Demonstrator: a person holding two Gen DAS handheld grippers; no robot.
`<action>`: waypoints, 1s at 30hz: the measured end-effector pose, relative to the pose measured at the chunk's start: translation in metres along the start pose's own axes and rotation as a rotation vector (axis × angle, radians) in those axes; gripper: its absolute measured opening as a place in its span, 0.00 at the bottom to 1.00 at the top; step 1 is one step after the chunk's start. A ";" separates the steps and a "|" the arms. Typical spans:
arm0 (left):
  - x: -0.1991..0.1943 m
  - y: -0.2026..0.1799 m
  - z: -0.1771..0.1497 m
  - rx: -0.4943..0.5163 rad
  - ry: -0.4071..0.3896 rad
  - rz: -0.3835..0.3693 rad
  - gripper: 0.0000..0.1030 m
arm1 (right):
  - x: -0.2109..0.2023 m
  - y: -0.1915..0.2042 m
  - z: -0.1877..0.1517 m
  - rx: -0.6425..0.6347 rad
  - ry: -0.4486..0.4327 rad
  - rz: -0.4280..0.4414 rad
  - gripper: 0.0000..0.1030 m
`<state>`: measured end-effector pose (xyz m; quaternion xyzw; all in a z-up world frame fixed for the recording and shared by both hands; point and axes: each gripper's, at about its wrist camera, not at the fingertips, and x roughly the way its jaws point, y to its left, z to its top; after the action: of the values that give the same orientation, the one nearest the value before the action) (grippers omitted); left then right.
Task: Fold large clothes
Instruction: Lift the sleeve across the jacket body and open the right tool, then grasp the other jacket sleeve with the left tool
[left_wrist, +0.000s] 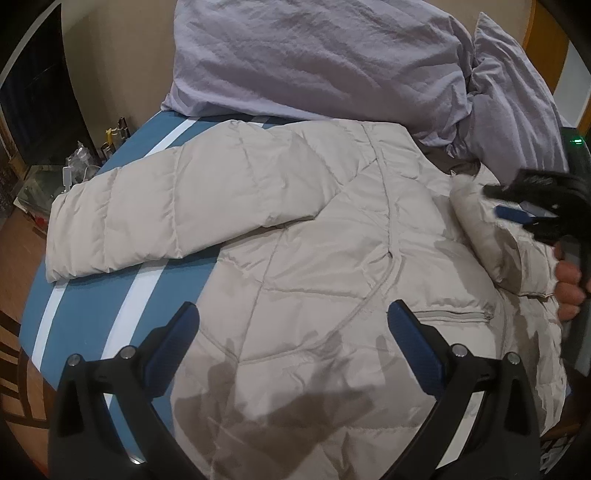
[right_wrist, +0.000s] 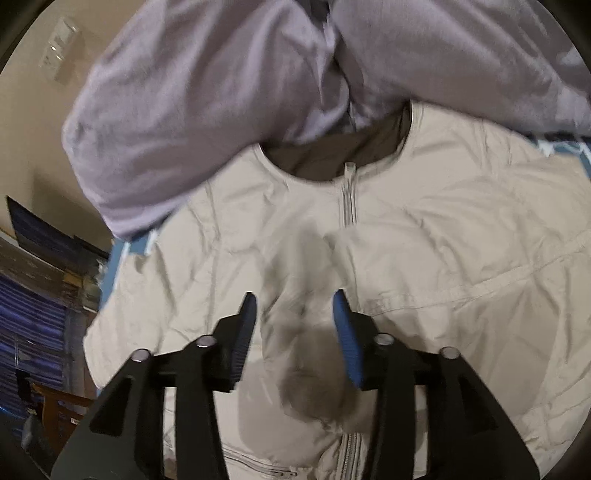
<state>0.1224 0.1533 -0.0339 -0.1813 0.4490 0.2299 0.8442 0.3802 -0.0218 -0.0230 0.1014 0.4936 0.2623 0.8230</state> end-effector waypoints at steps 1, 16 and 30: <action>0.001 0.002 0.001 -0.002 0.000 0.002 0.98 | -0.005 -0.001 0.003 -0.004 -0.022 0.001 0.47; 0.010 0.081 0.026 -0.138 -0.010 0.112 0.98 | 0.036 -0.005 -0.029 -0.184 -0.005 -0.304 0.54; 0.020 0.192 0.047 -0.316 -0.011 0.234 0.98 | 0.058 0.003 -0.032 -0.227 0.010 -0.401 0.57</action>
<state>0.0582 0.3405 -0.0452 -0.2571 0.4208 0.3953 0.7750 0.3733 0.0082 -0.0815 -0.0931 0.4752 0.1475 0.8624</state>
